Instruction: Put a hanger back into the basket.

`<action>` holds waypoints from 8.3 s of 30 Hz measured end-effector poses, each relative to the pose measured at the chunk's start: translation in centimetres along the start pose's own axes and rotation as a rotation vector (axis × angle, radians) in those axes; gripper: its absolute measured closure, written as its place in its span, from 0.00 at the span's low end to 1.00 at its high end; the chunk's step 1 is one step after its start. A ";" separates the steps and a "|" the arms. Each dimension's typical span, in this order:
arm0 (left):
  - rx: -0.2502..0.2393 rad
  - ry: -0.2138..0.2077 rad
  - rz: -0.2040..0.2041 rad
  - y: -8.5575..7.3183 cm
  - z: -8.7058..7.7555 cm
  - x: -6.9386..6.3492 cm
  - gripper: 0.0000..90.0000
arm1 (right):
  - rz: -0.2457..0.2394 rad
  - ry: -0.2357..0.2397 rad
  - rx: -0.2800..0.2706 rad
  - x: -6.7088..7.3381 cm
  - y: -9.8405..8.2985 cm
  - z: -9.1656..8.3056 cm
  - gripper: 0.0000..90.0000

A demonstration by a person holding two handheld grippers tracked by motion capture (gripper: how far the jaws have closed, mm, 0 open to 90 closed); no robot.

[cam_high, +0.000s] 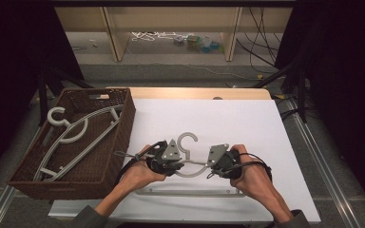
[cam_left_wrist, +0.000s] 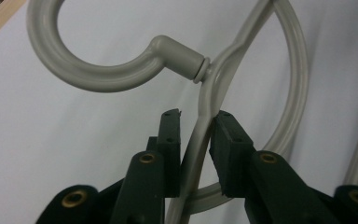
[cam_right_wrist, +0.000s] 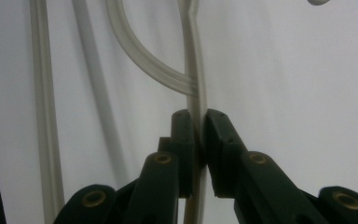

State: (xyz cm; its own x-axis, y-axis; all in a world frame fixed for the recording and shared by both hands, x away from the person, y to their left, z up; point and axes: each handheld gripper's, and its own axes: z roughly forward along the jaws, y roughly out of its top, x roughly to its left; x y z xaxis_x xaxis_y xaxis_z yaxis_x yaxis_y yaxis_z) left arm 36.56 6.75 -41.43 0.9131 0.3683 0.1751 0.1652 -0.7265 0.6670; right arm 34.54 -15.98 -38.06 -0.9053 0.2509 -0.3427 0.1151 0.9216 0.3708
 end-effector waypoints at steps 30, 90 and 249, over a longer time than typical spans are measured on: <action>-0.072 0.064 -0.173 -1.1 -4.0 2.9 0.92 | 0.511 -0.156 -0.463 -2.1 -2.6 -1.6 0.27; -0.192 0.296 -0.502 -5.6 -20.3 13.2 0.92 | 0.627 -0.196 -0.622 2.4 -7.2 -0.1 0.20; -0.482 0.304 -0.506 -5.4 -13.0 2.2 0.21 | 0.639 -0.150 -0.608 2.3 -7.2 1.1 0.20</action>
State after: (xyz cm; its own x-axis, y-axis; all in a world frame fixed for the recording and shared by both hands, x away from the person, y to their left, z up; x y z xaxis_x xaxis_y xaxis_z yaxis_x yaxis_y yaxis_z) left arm 32.82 18.98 -35.23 0.6145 0.7837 -0.0909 0.2916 -0.1185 0.9492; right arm 32.08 -21.70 -42.49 -0.6747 0.7380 -0.0074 0.3041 0.2872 0.9083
